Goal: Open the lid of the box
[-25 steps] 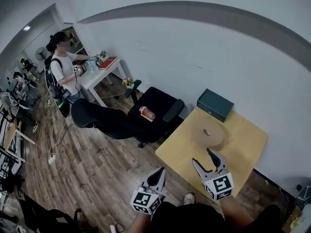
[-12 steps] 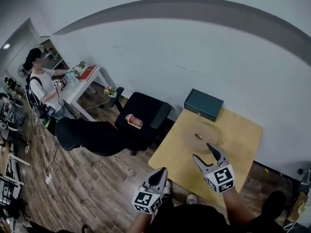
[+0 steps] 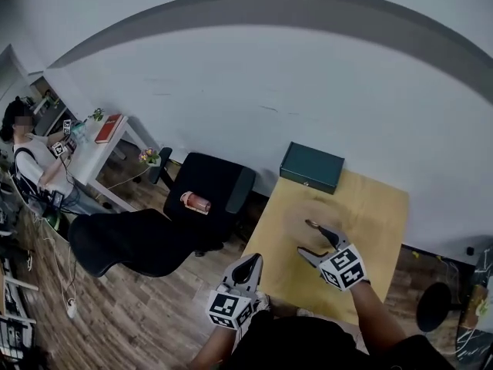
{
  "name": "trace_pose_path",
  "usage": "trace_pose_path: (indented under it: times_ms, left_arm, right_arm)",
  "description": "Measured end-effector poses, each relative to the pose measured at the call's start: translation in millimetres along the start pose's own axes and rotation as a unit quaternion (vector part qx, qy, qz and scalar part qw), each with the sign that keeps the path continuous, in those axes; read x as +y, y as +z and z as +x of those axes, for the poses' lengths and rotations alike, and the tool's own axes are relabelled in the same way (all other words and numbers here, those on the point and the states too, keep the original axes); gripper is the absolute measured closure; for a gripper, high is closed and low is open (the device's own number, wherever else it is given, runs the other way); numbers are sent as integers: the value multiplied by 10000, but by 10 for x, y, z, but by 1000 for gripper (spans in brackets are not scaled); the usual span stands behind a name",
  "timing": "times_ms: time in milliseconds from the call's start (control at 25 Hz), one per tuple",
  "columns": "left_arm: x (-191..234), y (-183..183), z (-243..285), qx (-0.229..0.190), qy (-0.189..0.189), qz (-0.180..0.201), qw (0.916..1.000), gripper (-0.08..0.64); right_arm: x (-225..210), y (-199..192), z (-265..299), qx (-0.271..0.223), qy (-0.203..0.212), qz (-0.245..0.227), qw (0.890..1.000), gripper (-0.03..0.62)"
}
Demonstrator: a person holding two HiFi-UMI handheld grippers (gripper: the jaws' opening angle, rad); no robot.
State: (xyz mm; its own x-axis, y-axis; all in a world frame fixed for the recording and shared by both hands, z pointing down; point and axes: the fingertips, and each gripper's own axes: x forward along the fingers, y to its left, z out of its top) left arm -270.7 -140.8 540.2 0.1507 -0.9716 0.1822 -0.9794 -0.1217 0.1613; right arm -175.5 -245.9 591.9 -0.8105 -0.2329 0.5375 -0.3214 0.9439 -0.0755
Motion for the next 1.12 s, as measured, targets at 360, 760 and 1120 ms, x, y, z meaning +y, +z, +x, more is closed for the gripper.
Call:
trace_pose_path:
  times_ms: [360, 760, 1120]
  left_arm:
    - [296, -10, 279, 101, -504, -86, 9986, 540]
    - [426, -119, 266, 246, -929, -70, 9953, 540]
    - [428, -90, 306, 249, -1325, -145, 9908, 540]
  right_arm:
    - [-257, -365, 631, 1618, 214, -240, 9863, 222]
    - [-372, -790, 949, 3167, 69, -530, 9470, 198]
    - [-408, -947, 1015, 3993, 140, -703, 9140, 229]
